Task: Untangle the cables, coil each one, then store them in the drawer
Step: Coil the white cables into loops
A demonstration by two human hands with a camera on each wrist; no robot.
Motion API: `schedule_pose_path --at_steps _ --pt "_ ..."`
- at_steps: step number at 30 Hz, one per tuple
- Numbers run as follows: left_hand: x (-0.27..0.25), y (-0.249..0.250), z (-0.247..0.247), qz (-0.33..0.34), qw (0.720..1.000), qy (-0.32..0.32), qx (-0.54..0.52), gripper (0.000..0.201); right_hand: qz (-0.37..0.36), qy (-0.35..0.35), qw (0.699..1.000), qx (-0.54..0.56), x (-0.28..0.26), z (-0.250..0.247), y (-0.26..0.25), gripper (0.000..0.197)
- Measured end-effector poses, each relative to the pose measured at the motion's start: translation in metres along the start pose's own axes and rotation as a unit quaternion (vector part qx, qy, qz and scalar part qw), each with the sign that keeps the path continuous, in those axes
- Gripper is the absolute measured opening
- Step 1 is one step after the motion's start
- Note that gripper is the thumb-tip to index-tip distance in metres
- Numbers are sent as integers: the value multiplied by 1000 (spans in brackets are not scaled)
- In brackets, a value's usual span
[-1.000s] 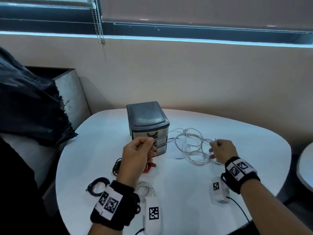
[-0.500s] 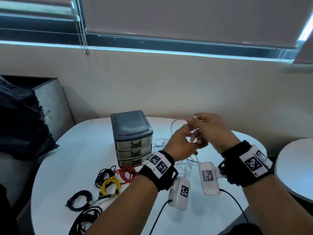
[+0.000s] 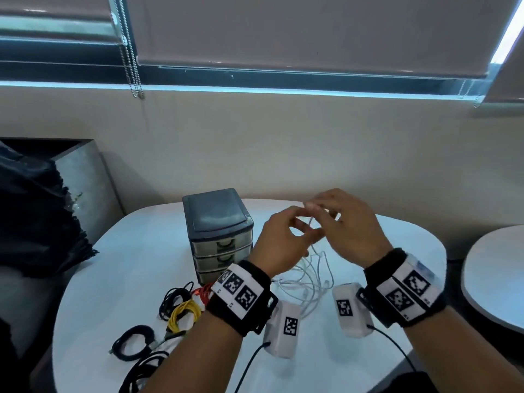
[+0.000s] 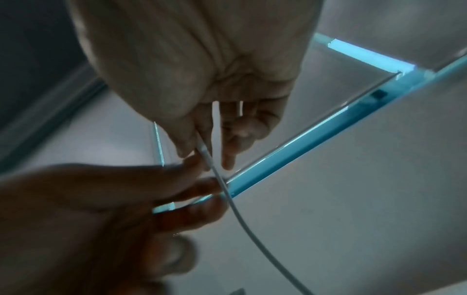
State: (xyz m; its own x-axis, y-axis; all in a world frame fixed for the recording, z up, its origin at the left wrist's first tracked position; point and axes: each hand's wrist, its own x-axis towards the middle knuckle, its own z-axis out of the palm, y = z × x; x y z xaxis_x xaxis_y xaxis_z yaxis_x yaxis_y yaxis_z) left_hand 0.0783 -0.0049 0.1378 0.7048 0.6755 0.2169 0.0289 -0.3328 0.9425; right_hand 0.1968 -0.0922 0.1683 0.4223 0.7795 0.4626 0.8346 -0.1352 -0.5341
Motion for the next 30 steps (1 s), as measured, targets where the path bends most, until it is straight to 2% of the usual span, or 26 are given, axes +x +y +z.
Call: schedule_pose_path --at_steps 1,3,4,5,7,8,11,13,15,17,18,19,21,22,24,25,26,28,30 --pt "0 2 1 14 1000 -1 3 11 -16 -6 1000 -1 -4 5 -6 23" --pt "-3 4 2 14 999 18 -31 22 -29 -9 999 24 -9 14 -13 27" --pt "-5 5 1 3 998 26 -65 25 -14 -30 997 76 -10 17 -15 31" --pt "-6 5 -1 -6 994 32 -102 25 19 -62 986 156 -10 19 -18 33" --pt "-7 7 -10 -28 985 45 -163 18 92 -115 938 313 -9 22 -18 29" --pt "-7 7 -18 -40 981 55 -181 16 108 -119 925 343 -9 21 -16 23" --pt "-10 0 -50 -56 975 85 -198 11 83 -106 957 256 -8 15 -7 12" --pt "-15 -2 -68 -67 984 47 -160 7 50 -117 971 204 -6 11 -4 12" --pt "-21 -2 -77 -77 994 -37 -73 7 28 -146 969 195 -4 11 -7 13" --pt "-26 -1 -78 -66 992 -106 31 19 -2 -176 967 184 -3 16 -13 15" --pt "-28 1 -76 -55 991 -116 41 26 -14 -179 967 183 -3 19 -17 16" --pt "-30 4 -75 -48 993 -108 18 31 -22 -169 966 192 -2 20 -21 15" --pt "-35 14 -78 -73 985 -56 -146 35 -4 -112 962 251 1 19 -23 12" --pt "-36 20 -83 -88 961 -27 -262 33 19 -79 954 289 3 20 -21 12" --pt "-36 31 -97 -80 880 9 -467 28 52 -49 943 325 3 24 -15 14" --pt "-33 32 -104 -59 849 27 -524 31 55 -60 948 309 1 29 -12 15" --pt "-30 34 -109 -32 833 43 -551 36 50 -86 956 276 -4 35 -10 16" --pt "-24 33 -111 17 839 65 -539 44 20 -180 960 212 -17 48 -11 16" --pt "-20 27 -103 44 873 93 -477 38 -16 -254 951 176 -28 53 -22 19"
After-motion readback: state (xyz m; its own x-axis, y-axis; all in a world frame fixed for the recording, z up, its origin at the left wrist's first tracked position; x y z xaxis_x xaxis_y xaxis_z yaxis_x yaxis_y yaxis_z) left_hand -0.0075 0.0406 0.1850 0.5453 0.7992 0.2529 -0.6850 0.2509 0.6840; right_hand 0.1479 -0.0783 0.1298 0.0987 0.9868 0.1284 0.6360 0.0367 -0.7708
